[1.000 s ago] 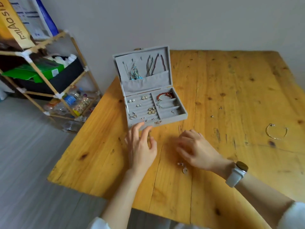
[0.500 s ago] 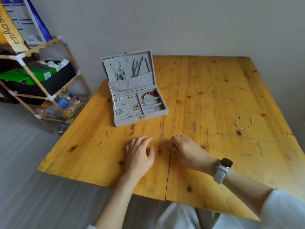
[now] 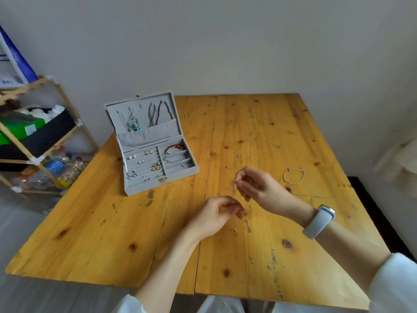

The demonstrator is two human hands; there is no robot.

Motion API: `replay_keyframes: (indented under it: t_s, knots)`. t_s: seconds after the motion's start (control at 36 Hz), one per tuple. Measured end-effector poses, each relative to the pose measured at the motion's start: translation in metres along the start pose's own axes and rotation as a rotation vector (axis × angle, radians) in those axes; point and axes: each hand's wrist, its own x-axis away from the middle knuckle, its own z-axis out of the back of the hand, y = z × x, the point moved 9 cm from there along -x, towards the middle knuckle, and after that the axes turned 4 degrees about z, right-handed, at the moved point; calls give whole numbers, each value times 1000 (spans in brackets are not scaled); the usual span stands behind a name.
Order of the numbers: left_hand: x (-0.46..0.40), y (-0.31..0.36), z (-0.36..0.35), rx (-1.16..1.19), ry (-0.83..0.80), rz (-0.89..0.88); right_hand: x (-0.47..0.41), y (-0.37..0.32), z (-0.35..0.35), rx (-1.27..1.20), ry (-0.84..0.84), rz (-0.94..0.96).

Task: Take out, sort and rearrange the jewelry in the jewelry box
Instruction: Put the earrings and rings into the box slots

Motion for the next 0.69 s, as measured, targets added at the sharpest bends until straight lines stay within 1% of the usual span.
replay_keyframes:
  t_s: [0.06, 0.14, 0.22, 0.28, 0.36, 0.44, 0.53, 0.61, 0.69]
  knots:
    - [-1, 9, -1, 46, -19, -5, 4, 7, 20, -3, 46, -31]
    - [-5, 6, 5, 106, -59, 52, 16, 27, 46, 27, 93, -117]
    - [-14, 6, 19, 230, -49, 113, 34, 49, 51, 58, 32, -212]
    - [-22, 12, 30, 268, -16, 130, 44, 60, 46, 34, -26, -258]
    - [-38, 33, 37, 160, -6, 111, 53, 69, 43, -62, -8, -294]
    - [-54, 66, 35, 60, -24, 57, 52, 78, 52, -205, 111, -320]
    - [-68, 108, 29, -147, -62, -35, 42, 78, 66, -186, 191, -286]
    - [-81, 143, 24, -369, -96, -105, 23, 60, 76, -189, 189, -216]
    - [-92, 170, 25, -485, -104, -157, 2, 36, 82, -206, 135, -129]
